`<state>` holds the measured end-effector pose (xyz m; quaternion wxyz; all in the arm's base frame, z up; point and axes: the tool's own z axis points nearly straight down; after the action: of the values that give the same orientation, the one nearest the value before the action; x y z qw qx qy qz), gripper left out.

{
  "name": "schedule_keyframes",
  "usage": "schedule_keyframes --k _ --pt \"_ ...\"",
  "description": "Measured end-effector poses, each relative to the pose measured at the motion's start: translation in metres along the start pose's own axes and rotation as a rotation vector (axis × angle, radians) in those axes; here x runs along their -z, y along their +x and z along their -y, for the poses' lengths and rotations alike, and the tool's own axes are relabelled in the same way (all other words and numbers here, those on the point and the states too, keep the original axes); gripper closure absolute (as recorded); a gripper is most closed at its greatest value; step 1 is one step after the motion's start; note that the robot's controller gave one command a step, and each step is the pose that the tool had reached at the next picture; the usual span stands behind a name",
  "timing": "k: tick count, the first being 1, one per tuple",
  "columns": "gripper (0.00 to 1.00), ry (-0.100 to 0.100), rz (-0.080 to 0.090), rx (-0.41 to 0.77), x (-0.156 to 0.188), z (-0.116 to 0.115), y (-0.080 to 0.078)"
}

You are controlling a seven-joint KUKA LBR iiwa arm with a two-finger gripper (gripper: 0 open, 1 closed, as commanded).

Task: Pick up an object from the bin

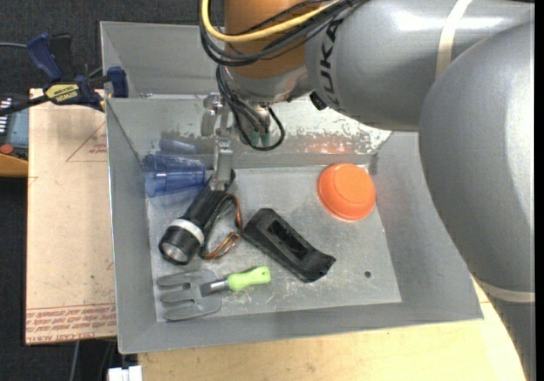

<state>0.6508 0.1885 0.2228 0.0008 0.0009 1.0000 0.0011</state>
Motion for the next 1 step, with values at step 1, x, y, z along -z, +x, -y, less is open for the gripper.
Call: schedule_keyframes --k 1 --pt "0.0 0.0 0.0 0.0 0.0 0.0 0.0"
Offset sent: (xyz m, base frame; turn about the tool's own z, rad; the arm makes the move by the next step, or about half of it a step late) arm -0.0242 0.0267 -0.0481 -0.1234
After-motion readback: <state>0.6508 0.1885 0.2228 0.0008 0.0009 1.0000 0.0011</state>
